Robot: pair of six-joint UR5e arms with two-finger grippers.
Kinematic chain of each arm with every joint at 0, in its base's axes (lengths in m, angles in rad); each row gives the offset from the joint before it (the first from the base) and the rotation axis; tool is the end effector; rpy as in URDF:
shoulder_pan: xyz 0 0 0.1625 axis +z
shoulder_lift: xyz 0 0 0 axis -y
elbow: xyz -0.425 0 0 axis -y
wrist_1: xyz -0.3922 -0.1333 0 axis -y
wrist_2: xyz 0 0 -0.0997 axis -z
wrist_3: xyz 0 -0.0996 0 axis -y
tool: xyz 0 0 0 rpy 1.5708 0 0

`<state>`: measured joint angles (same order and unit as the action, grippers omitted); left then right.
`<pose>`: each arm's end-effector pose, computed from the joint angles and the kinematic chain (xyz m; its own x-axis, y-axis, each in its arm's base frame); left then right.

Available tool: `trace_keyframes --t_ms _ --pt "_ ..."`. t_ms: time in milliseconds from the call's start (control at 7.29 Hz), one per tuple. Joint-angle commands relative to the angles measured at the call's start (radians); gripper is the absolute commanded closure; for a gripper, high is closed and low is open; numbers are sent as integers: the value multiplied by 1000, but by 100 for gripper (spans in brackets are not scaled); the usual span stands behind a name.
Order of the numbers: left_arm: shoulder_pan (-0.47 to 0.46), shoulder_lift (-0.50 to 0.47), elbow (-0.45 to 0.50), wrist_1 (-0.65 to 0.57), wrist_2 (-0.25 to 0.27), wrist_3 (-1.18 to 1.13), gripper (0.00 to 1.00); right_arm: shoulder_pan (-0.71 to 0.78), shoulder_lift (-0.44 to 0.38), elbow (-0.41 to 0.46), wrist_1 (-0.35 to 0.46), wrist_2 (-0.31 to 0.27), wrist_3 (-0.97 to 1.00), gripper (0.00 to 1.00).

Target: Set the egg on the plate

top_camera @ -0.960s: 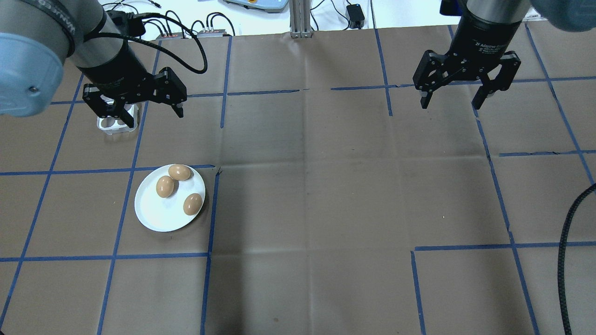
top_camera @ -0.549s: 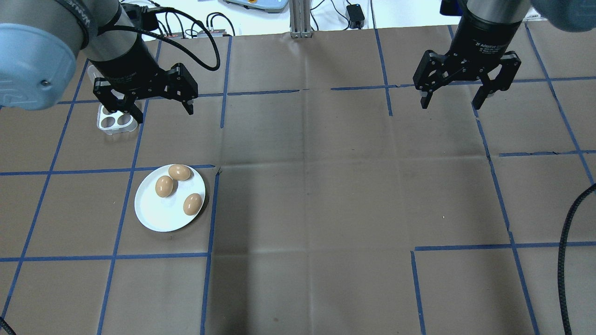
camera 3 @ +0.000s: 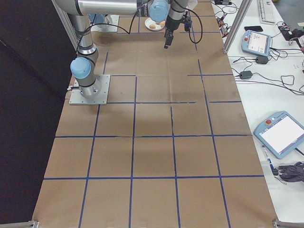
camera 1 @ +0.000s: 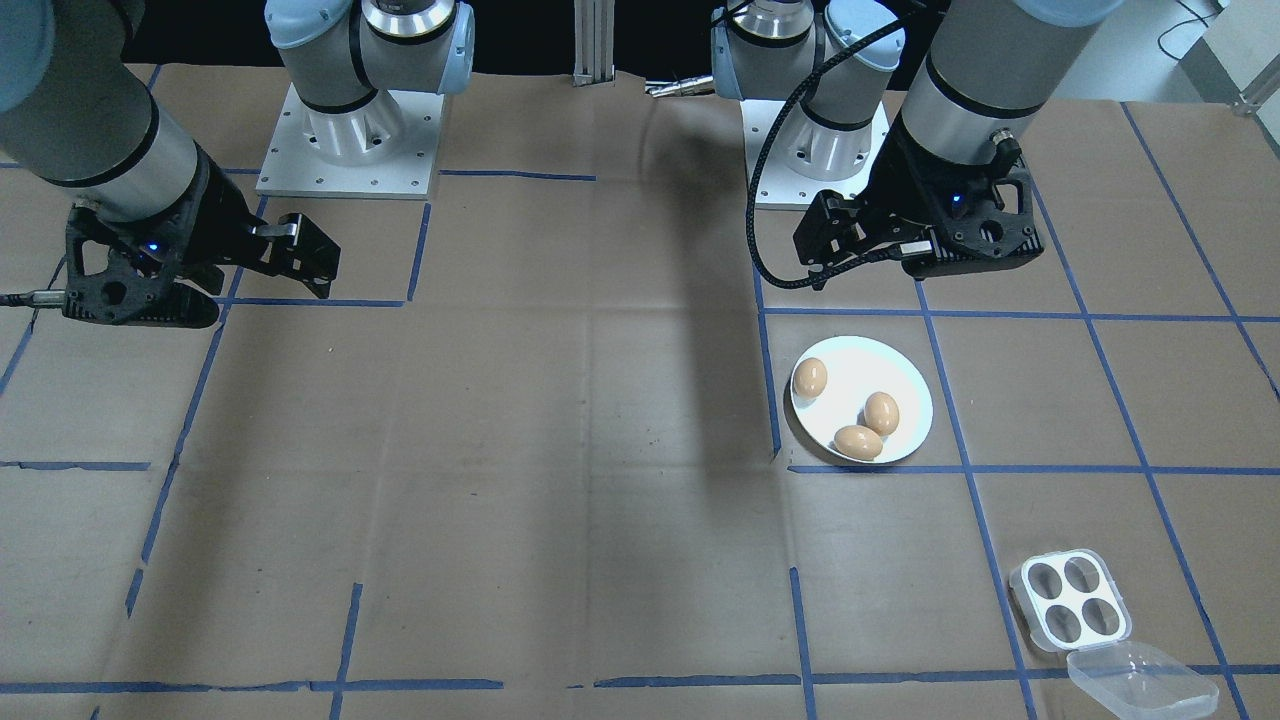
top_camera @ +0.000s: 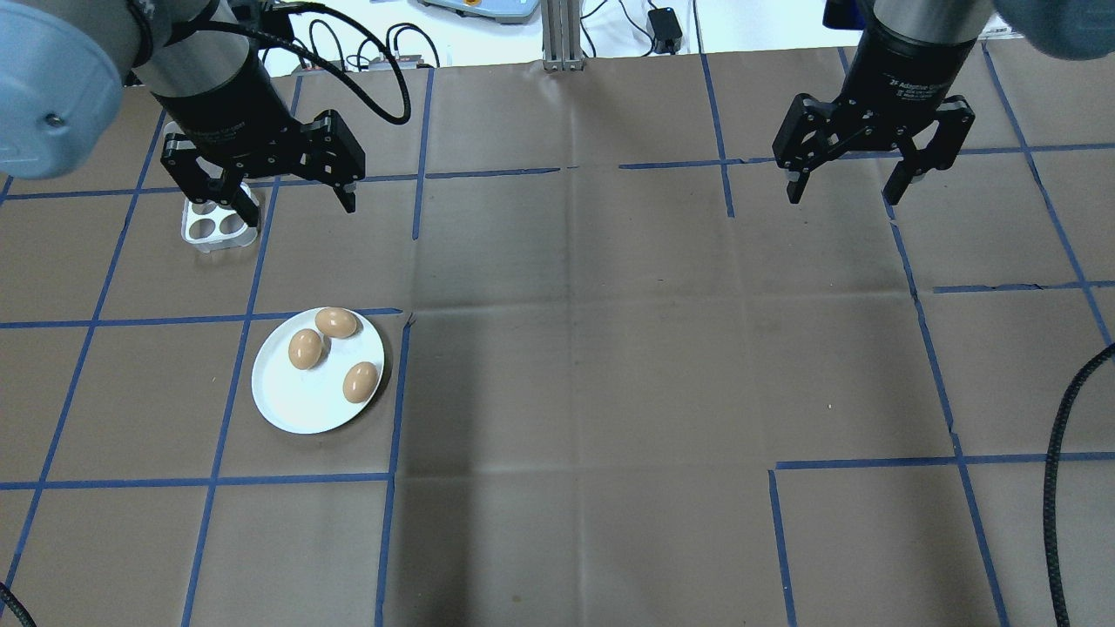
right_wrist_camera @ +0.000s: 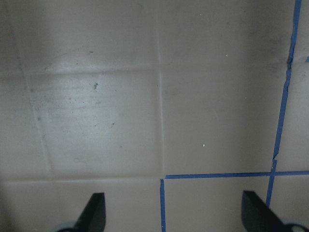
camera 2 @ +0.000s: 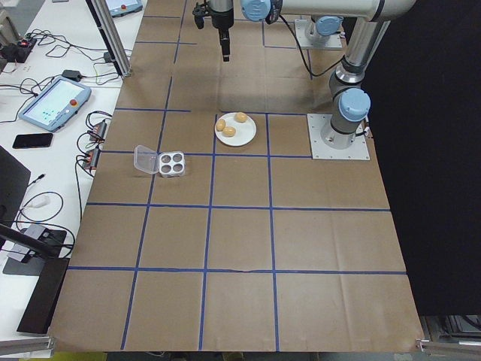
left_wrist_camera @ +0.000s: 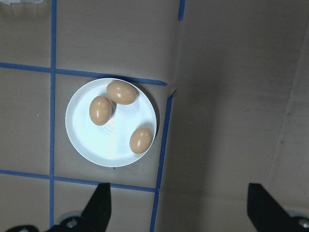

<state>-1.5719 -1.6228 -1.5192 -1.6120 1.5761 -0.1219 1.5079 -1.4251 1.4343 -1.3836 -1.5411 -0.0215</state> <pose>-0.1333 -0.5096 0.4831 -0.9927 -0.1202 -0.0103 -0.1205 0.9919 0.0406 0.1025 -0.5398 0.4623 -0.9983 0.0476 -0.0333 0.0402 0.9801 0.1945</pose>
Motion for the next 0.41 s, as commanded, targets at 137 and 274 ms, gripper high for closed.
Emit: trace_keyframes --t_ms 137,274 --pt "-4 0 -6 6 -1 1 1 0 0 0 0 1 0 0" --pt "-4 0 -9 7 1 1 1 0 2 0 0 1 0 0"
